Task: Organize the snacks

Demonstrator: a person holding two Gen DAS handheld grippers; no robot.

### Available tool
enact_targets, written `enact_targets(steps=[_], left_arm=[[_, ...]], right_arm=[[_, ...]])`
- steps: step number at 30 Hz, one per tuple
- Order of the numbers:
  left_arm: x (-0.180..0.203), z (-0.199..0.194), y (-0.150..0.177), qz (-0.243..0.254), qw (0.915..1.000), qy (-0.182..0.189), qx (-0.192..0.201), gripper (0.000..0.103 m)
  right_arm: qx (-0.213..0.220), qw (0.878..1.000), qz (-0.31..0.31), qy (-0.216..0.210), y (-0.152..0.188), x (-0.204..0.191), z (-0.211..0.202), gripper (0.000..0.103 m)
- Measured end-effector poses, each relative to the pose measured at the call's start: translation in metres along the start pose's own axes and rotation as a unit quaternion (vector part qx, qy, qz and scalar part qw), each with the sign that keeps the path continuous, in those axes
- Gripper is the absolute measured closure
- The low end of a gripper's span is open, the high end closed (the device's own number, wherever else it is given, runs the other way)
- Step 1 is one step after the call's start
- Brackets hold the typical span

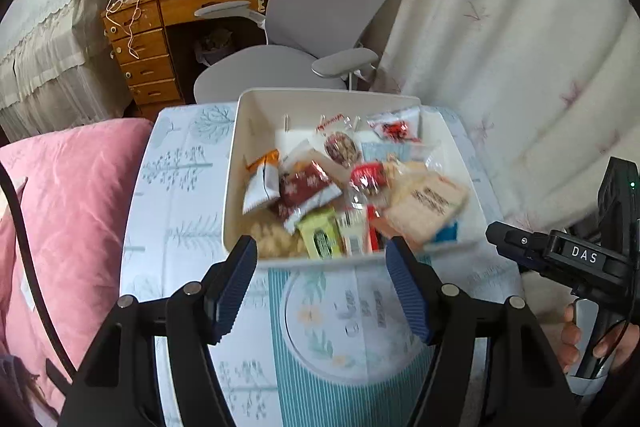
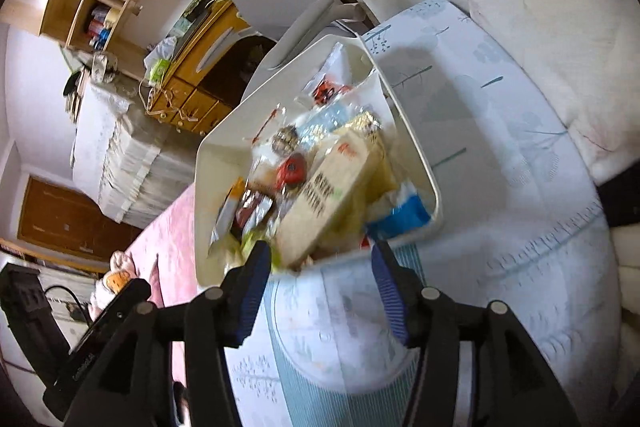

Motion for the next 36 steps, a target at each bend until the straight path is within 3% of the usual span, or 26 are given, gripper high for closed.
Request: enact_targets(steps=[3, 7, 13, 19, 23, 29, 32, 36], left_arm=[[0.006, -0.016, 0.016, 0.004, 0.9998, 0.015, -0.014, 0.035], [0.015, -0.039, 0.043, 0.022, 0.9995, 0.013, -0.019, 0.031], [0.019, -0.074, 0.085, 0.012, 0.9996, 0.017, -0.02, 0.025], [0.007, -0.103, 0.131, -0.012, 0.9994, -0.001, -0.033, 0.024], [0.004, -0.12, 0.153, -0.019, 0.998, -0.007, -0.06, 0.024], [0.018, -0.144, 0.159, -0.022, 0.9979, 0.001, -0.061, 0.021], [0.033, -0.155, 0.15, -0.005, 0.9989, -0.004, -0.047, 0.017], [0.052, -0.161, 0.133, 0.006, 0.9996, -0.014, -0.026, 0.01]], right_arm=[[0.002, 1.0, -0.019, 0.011, 0.018, -0.006, -0.019, 0.047], [0.007, 0.999, -0.028, 0.033, 0.045, -0.01, -0.043, 0.031], [0.024, 0.995, -0.067, 0.073, 0.095, -0.019, -0.084, 0.022], [0.058, 0.985, -0.123, 0.106, 0.148, -0.031, -0.121, 0.015], [0.048, 0.982, -0.142, 0.119, 0.177, -0.035, -0.138, 0.013], [0.05, 0.98, -0.166, 0.098, 0.195, -0.051, -0.168, 0.007], [0.059, 0.98, -0.174, 0.075, 0.191, -0.061, -0.187, 0.001], [0.07, 0.974, -0.201, 0.08, 0.18, -0.073, -0.205, 0.0]])
Point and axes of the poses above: each gripper's, at about its wrist camera, not at the fingertips, and z roughly the way its jaws point, x to its right, y to its underside, the point moved 4 cm from there along z, roughly the way its jaws point, and after that the axes turned 3 degrees about x, right-handed, at the moved point
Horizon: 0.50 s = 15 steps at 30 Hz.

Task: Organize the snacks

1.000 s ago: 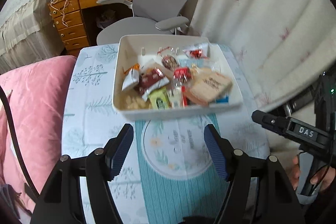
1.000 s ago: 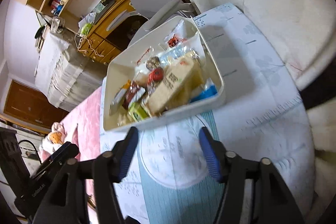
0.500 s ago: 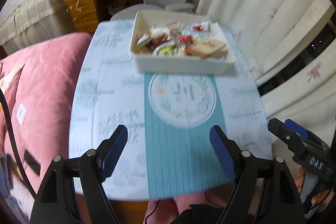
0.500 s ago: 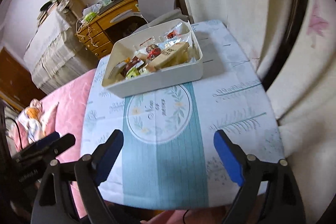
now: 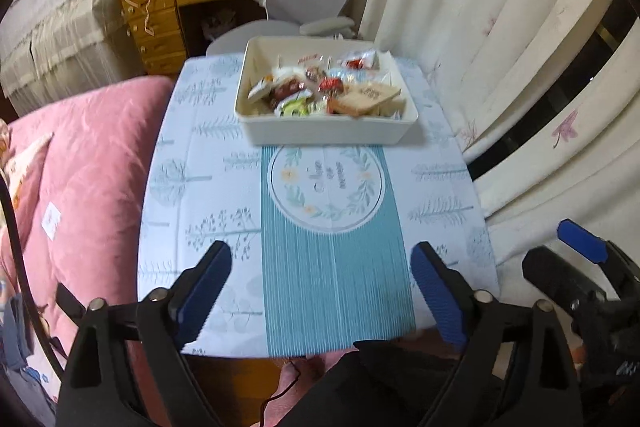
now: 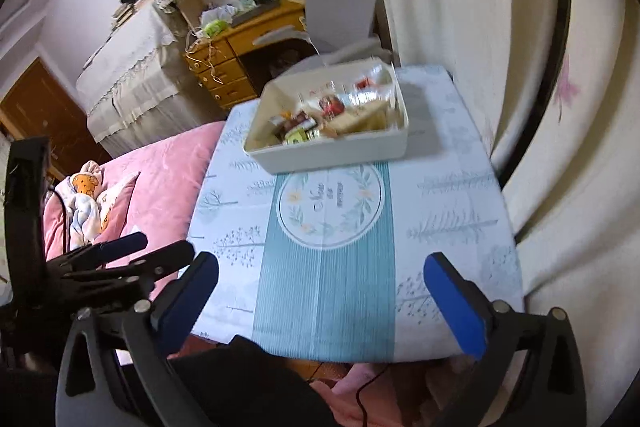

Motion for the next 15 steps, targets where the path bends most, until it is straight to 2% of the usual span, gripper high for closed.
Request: enact_targets(steps=[3, 5, 13, 15], left_arm=[[0.013, -0.005, -0.009, 0.017, 0.9992, -0.022, 0.028, 0.002], [0.015, -0.006, -0.01, 0.01, 0.9984, -0.037, 0.041, 0.002], [0.016, -0.001, -0.008, -0.011, 0.9951, -0.083, 0.053, 0.002], [0.019, 0.0, -0.008, -0.008, 0.9939, -0.095, 0.055, 0.001]], right_arm=[[0.009, 1.0, -0.006, -0.007, -0.008, 0.002, -0.007, 0.0], [0.014, 1.0, -0.013, -0.003, -0.009, 0.002, -0.007, 0.0], [-0.019, 1.0, -0.016, 0.011, -0.001, 0.011, 0.014, 0.0], [-0.016, 1.0, -0.02, 0.017, -0.002, 0.013, 0.013, 0.0]])
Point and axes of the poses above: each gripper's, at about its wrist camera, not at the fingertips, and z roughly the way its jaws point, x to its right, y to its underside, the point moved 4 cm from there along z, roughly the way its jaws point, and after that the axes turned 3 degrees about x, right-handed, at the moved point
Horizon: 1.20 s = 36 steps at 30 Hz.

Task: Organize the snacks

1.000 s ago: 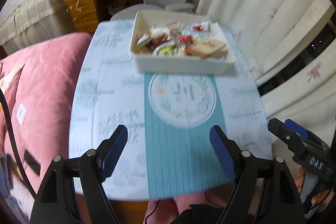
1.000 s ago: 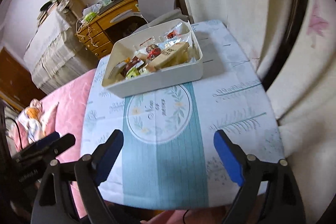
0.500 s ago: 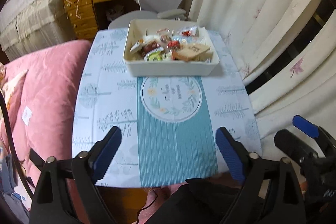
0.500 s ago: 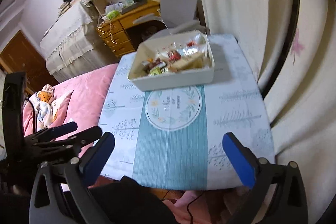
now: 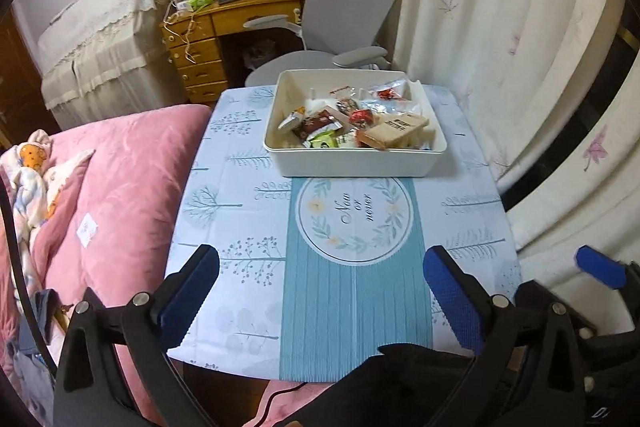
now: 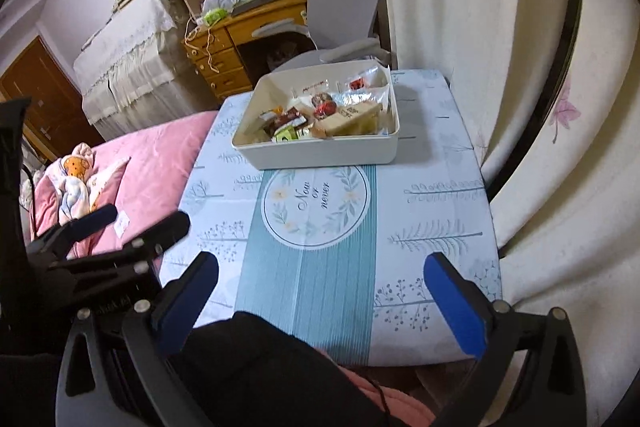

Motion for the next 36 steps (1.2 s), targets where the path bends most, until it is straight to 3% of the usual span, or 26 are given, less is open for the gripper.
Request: enact_targets(steps=[4, 36], left_arm=[[0.008, 0.006, 0.0, 0.008, 0.9999, -0.011, -0.001, 0.001], [0.025, 0.01, 0.001, 0.019, 0.9996, -0.019, -0.009, 0.001]], right_arm=[[0.017, 1.0, 0.012, 0.015, -0.002, 0.012, -0.002, 0.0], [-0.009, 1.0, 0.028, 0.007, -0.002, 0.03, 0.014, 0.0]])
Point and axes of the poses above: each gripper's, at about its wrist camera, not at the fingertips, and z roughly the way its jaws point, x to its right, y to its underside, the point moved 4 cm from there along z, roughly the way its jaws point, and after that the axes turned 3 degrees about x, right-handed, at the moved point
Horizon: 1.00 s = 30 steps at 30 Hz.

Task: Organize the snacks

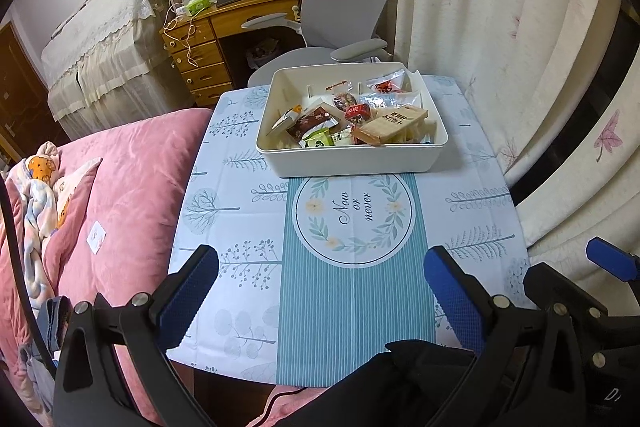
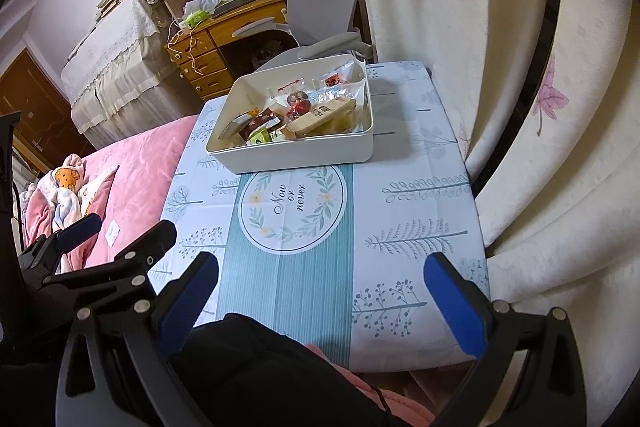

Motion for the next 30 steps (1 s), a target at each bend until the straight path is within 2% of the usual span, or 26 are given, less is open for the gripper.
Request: enact_targets(steps=[30], left_arm=[[-0.0072, 0.0016, 0.0032, -0.002, 1.0, -0.001, -0.006, 0.001]], right_arm=[[-0.006, 1.0, 0.0, 0.0, 0.0026, -0.0012, 0.0011, 0.0]])
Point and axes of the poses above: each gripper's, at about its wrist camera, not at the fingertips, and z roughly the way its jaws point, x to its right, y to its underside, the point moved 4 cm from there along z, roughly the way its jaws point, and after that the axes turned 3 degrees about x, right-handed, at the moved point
